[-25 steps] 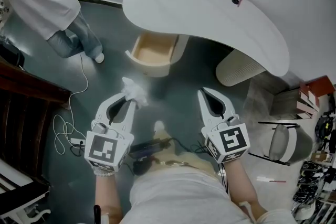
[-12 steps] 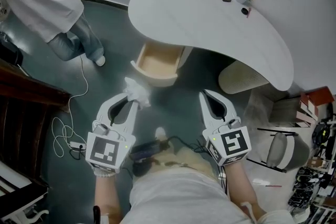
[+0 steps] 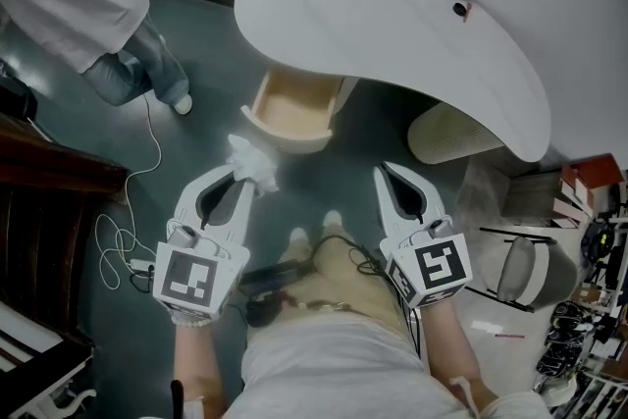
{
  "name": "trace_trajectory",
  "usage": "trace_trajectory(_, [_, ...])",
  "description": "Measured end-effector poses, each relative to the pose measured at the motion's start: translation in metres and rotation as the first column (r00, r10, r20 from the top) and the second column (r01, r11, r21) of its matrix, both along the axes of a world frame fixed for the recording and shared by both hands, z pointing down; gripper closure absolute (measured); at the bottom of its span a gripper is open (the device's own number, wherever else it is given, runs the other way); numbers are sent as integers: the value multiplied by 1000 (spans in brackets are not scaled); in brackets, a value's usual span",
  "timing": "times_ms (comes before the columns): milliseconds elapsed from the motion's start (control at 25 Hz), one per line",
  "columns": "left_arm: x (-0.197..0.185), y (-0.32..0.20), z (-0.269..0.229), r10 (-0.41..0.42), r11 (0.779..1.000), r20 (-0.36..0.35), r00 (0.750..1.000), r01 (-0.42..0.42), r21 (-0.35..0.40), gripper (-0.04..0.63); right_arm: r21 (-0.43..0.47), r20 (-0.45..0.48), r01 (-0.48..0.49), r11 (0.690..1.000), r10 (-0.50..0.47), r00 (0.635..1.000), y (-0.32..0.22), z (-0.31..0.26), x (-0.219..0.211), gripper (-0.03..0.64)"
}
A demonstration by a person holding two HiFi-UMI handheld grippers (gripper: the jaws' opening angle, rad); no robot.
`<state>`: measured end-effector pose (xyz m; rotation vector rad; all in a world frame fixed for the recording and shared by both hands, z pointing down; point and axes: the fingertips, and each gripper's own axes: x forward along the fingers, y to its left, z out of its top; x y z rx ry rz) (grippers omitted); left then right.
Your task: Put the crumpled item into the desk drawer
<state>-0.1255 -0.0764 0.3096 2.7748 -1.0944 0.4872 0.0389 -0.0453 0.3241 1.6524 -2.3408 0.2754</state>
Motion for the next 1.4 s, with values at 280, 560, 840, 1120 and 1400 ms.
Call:
trace_trajectory(280, [-3, -15, -1, -32, 999, 14, 999, 32, 12, 580, 4, 9, 21, 1000, -21, 1000, -17, 3, 2, 612])
trace_trajectory(560, [2, -32, 3, -43, 999, 27, 999, 43, 34, 580, 4, -4, 58, 998, -58, 998, -41, 9, 7, 612])
trace_trajectory(840, [13, -46, 4, -70, 998, 27, 997, 69, 9, 580, -6, 0, 103, 995, -103, 995, -62, 12, 10, 612])
trace_trajectory(1120, [24, -64, 11, -84, 996, 40, 996, 84, -8, 580, -21, 11, 123, 992, -122, 992, -85, 17, 21, 612])
trace_trajectory(1400, [32, -88, 20, -85, 996, 49, 995, 86, -23, 580, -38, 14, 117, 992, -116, 993, -106, 24, 33, 612])
